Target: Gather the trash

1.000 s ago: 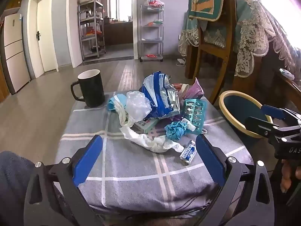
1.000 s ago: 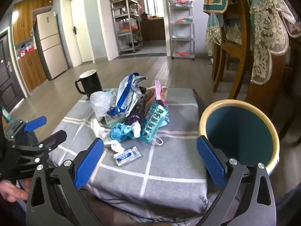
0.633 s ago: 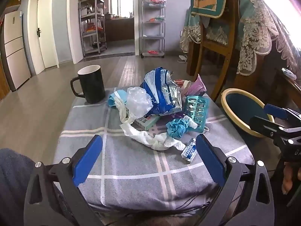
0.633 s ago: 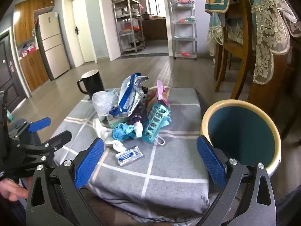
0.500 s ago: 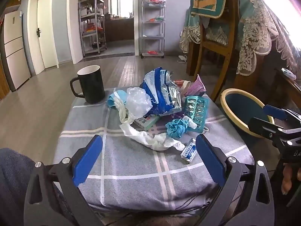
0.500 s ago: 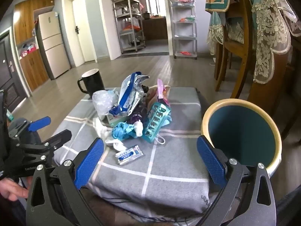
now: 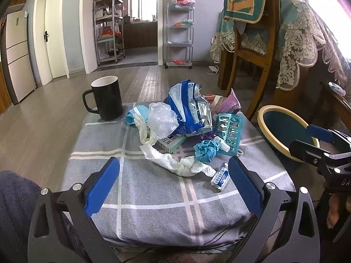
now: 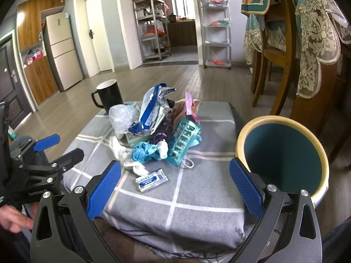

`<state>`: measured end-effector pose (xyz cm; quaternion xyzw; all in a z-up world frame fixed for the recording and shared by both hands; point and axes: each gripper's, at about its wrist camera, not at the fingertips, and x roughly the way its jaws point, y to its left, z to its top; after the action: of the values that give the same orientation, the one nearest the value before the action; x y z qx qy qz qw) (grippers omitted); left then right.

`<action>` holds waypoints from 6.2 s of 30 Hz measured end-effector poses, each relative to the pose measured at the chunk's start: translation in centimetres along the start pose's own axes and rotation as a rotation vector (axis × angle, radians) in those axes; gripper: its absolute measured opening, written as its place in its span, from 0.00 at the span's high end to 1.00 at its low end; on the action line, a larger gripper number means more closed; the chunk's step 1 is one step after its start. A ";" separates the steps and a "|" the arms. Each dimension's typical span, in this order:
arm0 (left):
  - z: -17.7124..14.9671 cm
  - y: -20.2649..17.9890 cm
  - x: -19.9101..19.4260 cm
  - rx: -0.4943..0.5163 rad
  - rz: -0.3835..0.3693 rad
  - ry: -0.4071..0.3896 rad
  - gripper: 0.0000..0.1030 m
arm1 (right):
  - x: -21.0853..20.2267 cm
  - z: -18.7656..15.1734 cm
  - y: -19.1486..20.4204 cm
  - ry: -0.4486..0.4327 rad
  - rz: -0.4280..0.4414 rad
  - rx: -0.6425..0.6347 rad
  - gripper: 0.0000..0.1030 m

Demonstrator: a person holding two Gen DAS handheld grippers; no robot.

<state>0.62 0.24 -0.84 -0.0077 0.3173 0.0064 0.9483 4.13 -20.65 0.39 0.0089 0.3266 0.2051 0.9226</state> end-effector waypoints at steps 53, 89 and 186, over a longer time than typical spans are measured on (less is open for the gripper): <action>1.8 2.3 1.9 -0.126 0.001 0.056 0.06 | -0.1 0.3 0.0 -0.004 -0.007 -0.007 0.05; 7.1 5.5 12.5 -0.147 -0.225 0.150 0.95 | 4.4 2.1 0.5 0.092 0.030 0.025 0.06; 6.3 -20.3 16.8 0.110 -0.711 0.341 0.53 | 0.9 -1.4 -19.3 0.091 -0.306 0.632 0.45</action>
<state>18.17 -19.79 -5.65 -0.0671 0.4475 -0.3405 0.8242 11.09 -38.15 -4.11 0.2360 0.4121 -0.0466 0.8788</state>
